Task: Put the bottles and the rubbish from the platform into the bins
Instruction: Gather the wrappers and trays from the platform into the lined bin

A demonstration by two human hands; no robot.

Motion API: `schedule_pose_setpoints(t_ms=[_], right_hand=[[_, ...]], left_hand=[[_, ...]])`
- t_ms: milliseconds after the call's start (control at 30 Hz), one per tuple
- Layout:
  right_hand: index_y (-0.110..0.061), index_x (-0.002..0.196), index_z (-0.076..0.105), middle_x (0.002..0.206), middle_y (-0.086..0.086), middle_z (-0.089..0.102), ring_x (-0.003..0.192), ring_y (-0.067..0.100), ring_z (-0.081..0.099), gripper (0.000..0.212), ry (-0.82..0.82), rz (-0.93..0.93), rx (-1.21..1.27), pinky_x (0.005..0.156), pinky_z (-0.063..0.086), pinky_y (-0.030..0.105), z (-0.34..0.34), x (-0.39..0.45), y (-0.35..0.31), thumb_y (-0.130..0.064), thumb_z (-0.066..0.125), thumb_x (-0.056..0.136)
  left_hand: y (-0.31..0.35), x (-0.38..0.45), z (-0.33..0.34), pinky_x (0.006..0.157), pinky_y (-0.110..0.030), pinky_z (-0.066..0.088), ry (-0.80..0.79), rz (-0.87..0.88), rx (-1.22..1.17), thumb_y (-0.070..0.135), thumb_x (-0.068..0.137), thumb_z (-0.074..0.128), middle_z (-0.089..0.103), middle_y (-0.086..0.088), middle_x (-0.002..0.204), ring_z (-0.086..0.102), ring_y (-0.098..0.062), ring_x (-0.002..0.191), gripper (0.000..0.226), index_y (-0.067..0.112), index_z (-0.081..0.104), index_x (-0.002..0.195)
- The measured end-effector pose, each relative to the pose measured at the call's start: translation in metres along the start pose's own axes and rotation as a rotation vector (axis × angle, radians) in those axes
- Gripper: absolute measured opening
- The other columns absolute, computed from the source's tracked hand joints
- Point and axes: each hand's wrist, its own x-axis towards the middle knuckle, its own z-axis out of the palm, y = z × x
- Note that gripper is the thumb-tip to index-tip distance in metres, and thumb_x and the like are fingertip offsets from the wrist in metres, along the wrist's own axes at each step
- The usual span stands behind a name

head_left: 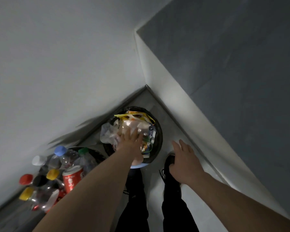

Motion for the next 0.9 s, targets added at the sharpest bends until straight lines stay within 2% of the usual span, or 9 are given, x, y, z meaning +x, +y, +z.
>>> schedule_pose_setpoints(t_ms=[167, 300, 567, 633, 733, 900], right_hand=[[-0.022, 0.160, 0.010, 0.167, 0.007, 0.002, 0.154, 0.034, 0.005, 0.089, 0.017, -0.016, -0.045, 0.122, 0.022, 0.047, -0.035, -0.042, -0.012, -0.027, 0.057, 0.084], [-0.023, 0.159, 0.013, 0.165, 0.007, 0.012, 0.152, 0.032, 0.013, 0.090, 0.057, -0.031, -0.042, 0.121, 0.026, 0.045, -0.059, -0.076, -0.018, -0.028, 0.055, 0.080], [-0.022, 0.161, 0.008, 0.168, 0.005, 0.000, 0.154, 0.035, 0.005, 0.085, 0.027, -0.032, -0.105, 0.121, 0.024, 0.047, -0.121, -0.213, -0.032, -0.034, 0.056, 0.091], [-0.023, 0.160, 0.009, 0.168, 0.005, 0.000, 0.154, 0.034, 0.005, 0.086, 0.036, -0.017, -0.101, 0.122, 0.022, 0.048, -0.132, -0.259, -0.036, -0.034, 0.057, 0.090], [-0.024, 0.160, 0.007, 0.168, 0.005, -0.002, 0.154, 0.035, 0.002, 0.084, 0.020, -0.003, -0.102, 0.122, 0.021, 0.052, -0.145, -0.332, -0.041, -0.030, 0.055, 0.090], [-0.026, 0.160, 0.004, 0.168, 0.002, -0.011, 0.155, 0.034, -0.005, 0.081, 0.080, -0.020, -0.120, 0.124, 0.015, 0.052, -0.152, -0.432, -0.060, -0.024, 0.048, 0.092]], left_hand=[[0.004, -0.063, -0.028, 0.122, -0.061, -0.003, 0.029, 0.048, 0.020, 0.038, 0.093, 0.054, -0.032, -0.007, 0.163, -0.029, -0.036, 0.149, 0.099, 0.024, -0.019, 0.159], [0.009, -0.118, -0.053, 0.124, -0.056, -0.004, 0.099, 0.032, -0.002, 0.035, 0.095, 0.055, -0.029, -0.008, 0.165, -0.028, -0.036, 0.150, 0.096, 0.024, -0.014, 0.160], [0.033, -0.292, -0.105, 0.126, -0.052, -0.002, 0.213, 0.044, -0.215, 0.013, 0.088, 0.051, -0.031, -0.003, 0.164, -0.031, -0.030, 0.149, 0.091, 0.027, -0.001, 0.162], [0.035, -0.344, -0.114, 0.126, -0.052, -0.001, 0.247, 0.017, -0.278, 0.014, 0.091, 0.051, -0.031, -0.001, 0.164, -0.028, -0.029, 0.151, 0.089, 0.027, 0.000, 0.162], [0.036, -0.425, -0.124, 0.124, -0.052, -0.001, 0.280, -0.005, -0.314, 0.026, 0.095, 0.054, -0.029, -0.001, 0.165, -0.022, -0.030, 0.153, 0.087, 0.027, -0.003, 0.162], [0.033, -0.531, -0.126, 0.122, -0.049, -0.009, 0.358, 0.017, -0.328, 0.034, 0.096, 0.053, -0.024, 0.000, 0.167, -0.022, -0.031, 0.153, 0.085, 0.032, 0.000, 0.162]])
